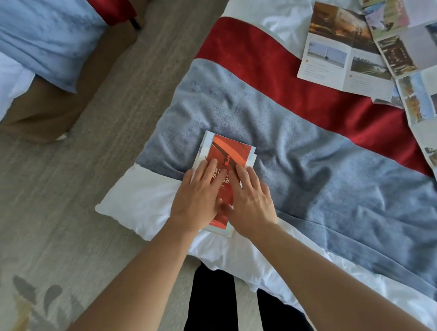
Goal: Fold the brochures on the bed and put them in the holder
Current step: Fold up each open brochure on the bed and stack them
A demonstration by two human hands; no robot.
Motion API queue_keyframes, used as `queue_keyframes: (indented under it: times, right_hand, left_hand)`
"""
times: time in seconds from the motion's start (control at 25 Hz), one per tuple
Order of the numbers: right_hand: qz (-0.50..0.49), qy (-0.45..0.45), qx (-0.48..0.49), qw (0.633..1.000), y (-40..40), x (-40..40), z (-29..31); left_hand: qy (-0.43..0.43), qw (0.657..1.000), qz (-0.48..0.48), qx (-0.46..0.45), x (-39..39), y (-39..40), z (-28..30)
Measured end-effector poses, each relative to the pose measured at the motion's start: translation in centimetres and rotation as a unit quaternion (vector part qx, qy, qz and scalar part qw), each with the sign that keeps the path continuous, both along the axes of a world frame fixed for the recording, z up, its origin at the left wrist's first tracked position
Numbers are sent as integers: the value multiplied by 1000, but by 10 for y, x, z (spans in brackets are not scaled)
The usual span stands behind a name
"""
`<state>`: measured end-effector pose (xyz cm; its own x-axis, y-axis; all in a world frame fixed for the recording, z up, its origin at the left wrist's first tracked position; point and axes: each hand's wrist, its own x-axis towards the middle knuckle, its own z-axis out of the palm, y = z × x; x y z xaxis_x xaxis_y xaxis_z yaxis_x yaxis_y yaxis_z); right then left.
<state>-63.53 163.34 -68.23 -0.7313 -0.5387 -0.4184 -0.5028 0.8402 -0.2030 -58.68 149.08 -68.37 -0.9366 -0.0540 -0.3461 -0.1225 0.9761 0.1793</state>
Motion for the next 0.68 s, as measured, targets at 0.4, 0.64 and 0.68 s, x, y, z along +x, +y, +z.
queue_keyframes:
  times: [0.4, 0.64, 0.68]
  right_hand:
    - [45, -16, 22, 999, -1, -28, -3]
    - [55, -31, 40, 997, -3, -37, -10]
    - [58, -30, 41, 997, -4, -38, -10]
  left_hand:
    - [-21, 999, -8, -34, -13, 4, 3]
    - [-36, 998, -14, -47, -20, 5, 3]
    - [-38, 998, -15, -55, -24, 6, 5]
